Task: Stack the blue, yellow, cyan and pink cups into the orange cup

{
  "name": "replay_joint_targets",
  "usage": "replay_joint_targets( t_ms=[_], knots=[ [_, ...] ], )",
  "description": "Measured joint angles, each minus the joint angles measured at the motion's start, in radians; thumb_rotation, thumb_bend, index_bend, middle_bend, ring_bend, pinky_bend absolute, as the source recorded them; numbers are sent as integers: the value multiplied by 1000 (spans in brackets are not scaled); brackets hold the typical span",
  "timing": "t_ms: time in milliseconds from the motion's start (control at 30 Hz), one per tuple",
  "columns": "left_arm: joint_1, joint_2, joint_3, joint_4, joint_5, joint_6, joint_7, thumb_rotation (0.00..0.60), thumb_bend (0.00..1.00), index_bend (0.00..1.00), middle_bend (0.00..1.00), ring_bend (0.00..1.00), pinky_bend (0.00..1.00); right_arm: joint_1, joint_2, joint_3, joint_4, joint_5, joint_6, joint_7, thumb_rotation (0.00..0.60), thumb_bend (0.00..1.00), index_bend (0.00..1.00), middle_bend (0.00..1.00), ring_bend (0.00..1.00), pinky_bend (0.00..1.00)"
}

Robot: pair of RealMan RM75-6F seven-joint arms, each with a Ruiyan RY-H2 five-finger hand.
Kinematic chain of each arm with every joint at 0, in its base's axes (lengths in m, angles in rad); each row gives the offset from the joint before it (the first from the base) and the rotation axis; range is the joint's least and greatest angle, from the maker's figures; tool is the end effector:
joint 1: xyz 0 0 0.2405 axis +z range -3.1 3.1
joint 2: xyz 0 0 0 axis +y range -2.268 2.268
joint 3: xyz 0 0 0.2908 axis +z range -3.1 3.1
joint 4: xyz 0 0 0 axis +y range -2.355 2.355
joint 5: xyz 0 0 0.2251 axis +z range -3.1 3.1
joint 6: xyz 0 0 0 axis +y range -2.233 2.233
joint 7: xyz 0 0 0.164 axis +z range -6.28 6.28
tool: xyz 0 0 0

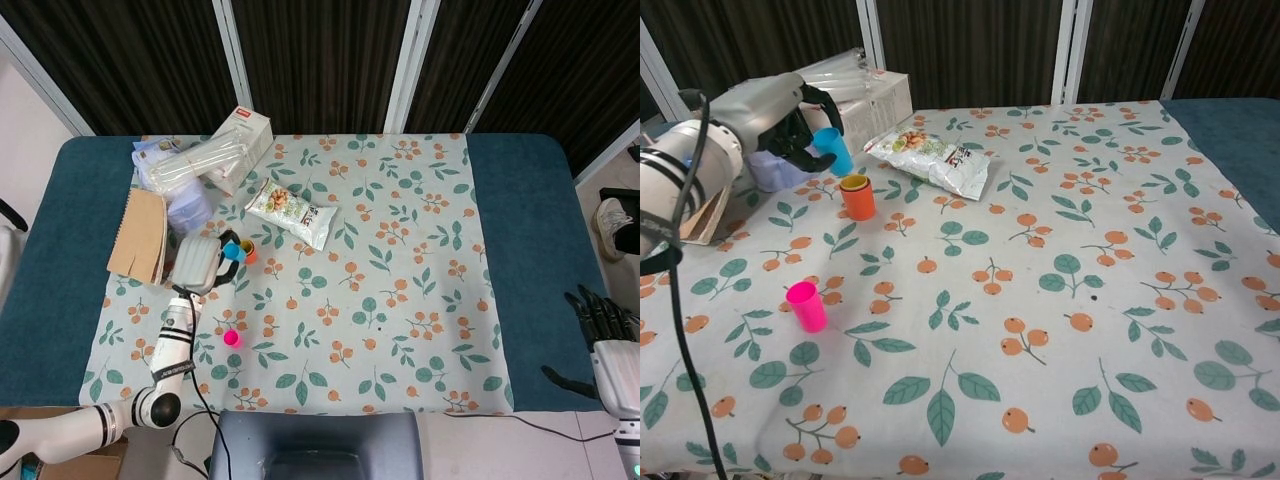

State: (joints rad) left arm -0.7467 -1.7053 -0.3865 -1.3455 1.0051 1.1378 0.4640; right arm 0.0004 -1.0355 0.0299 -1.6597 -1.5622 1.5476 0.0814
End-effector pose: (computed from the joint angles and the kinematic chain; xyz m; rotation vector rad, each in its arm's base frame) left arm -0.1481 0.4337 -0.0174 -1.4891 -0.9123 -1.0477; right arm -0.3476 -0.1708 0.1873 1.3516 -0.9327 0.9378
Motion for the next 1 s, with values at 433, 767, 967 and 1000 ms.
replay_joint_targets(
  t_ms=[433,767,967,1000],
  knots=[
    [-119,-154,-51,295,-77,-42,-5,600,355,515,1000,1000,1000,7,3,10,0,23,-15,-2,600,175,0,0,0,0],
    [-128,-183,-24,334,-67,-42,-7,600,357,516,1000,1000,1000,5,4,11,-1,24,-10,1,600,175,0,0,0,0],
    [-125,-195,-12,361,-69,-54,-8,600,365,410,1000,1000,1000,2,7,12,1,23,-4,11,600,175,0,0,0,0],
    [-125,-195,-10,362,-70,-58,-8,600,365,332,1000,1000,1000,2,7,12,1,23,-4,11,600,175,0,0,0,0]
  ],
)
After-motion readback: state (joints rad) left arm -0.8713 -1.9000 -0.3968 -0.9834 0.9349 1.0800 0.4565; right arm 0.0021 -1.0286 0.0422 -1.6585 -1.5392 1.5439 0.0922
